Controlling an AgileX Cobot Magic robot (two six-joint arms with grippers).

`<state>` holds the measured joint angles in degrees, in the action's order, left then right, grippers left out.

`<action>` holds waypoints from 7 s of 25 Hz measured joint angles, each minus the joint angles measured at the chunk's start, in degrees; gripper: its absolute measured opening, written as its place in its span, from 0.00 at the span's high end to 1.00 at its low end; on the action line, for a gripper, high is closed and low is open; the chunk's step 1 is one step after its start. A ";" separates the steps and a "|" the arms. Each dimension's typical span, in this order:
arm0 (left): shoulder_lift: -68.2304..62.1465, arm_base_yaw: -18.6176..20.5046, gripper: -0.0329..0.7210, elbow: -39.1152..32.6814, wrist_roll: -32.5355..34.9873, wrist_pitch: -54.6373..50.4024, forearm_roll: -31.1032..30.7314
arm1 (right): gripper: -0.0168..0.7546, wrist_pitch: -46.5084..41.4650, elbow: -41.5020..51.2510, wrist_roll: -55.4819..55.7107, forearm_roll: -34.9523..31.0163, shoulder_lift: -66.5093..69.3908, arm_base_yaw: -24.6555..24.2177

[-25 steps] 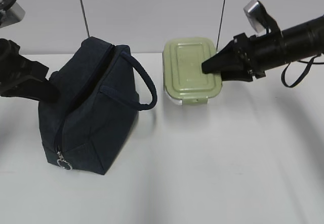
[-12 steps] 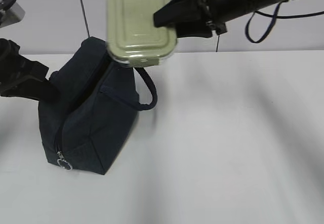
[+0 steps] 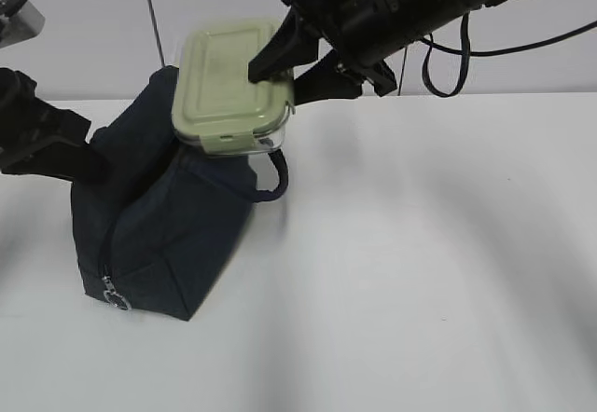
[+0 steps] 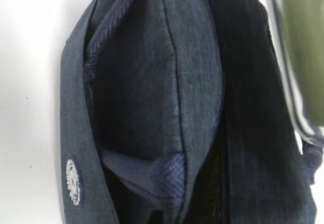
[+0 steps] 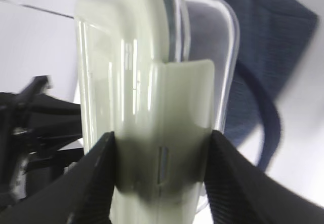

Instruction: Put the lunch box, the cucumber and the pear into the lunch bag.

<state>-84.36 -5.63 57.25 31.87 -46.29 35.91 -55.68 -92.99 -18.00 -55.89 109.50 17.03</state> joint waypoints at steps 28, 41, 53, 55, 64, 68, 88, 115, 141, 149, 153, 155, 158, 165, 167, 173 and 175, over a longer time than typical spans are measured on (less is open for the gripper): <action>0.00 0.00 0.95 0.00 0.00 2.02 0.17 | 0.49 -1.04 -10.27 23.82 24.82 3.88 9.28; 0.00 -0.47 0.95 0.00 0.00 2.02 1.16 | 0.49 2.88 -10.66 29.09 24.90 9.12 11.01; 0.00 -2.08 0.95 0.00 0.00 2.37 0.87 | 0.47 6.30 -12.00 27.69 25.82 12.02 15.73; 0.00 -2.08 0.95 0.00 0.00 2.37 0.80 | 0.43 6.17 -12.39 27.15 25.94 12.02 15.73; -0.04 -2.08 0.95 0.00 0.00 2.48 0.30 | 0.33 1.53 -18.23 22.25 25.29 12.02 15.82; -0.04 -2.08 0.95 0.00 0.00 2.48 0.30 | 0.33 -1.84 -22.03 21.88 28.30 12.02 15.82; -0.04 -2.08 0.95 0.00 0.00 2.42 0.25 | 0.33 -5.74 -26.75 28.17 40.34 13.09 15.71; -6.43 -7.37 0.95 6.54 -0.80 1.52 0.49 | 0.97 -8.92 -24.28 34.21 55.56 13.47 15.71; -11.63 -12.43 0.85 11.60 -2.62 1.60 1.29 | 0.88 16.49 16.80 19.72 42.14 -12.99 11.21; -11.44 -12.43 0.49 11.60 -2.27 1.23 0.55 | 0.25 19.14 16.80 14.96 41.40 -13.57 11.15; -8.77 -12.43 0.48 10.30 -0.67 2.89 0.37 | 0.25 19.24 16.80 12.99 41.40 -13.92 11.15; -6.58 -12.43 0.48 8.41 0.41 4.86 0.42 | 0.25 19.24 16.80 12.32 41.40 -14.81 11.15; -3.15 -12.43 0.48 4.60 3.96 6.83 1.43 | 0.25 19.24 17.24 12.11 41.78 -17.86 11.15; 7.58 -12.43 0.48 -7.68 21.49 15.21 14.55 | 0.25 22.60 27.05 6.91 38.57 -28.32 13.46; 10.61 -12.43 0.48 -10.99 26.39 18.16 18.22 | 0.26 27.57 33.56 4.41 35.74 -32.12 16.95; 15.50 -12.43 0.48 -16.38 30.93 21.00 21.73 | 0.26 51.08 52.12 2.51 32.52 -37.78 27.86; 15.94 -12.43 0.48 -16.66 31.06 21.21 21.74 | 0.26 57.95 57.49 2.51 32.09 -37.37 31.24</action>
<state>-68.42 -18.06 40.59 62.93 -25.08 57.65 2.27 -35.50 -15.49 -23.80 72.13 48.27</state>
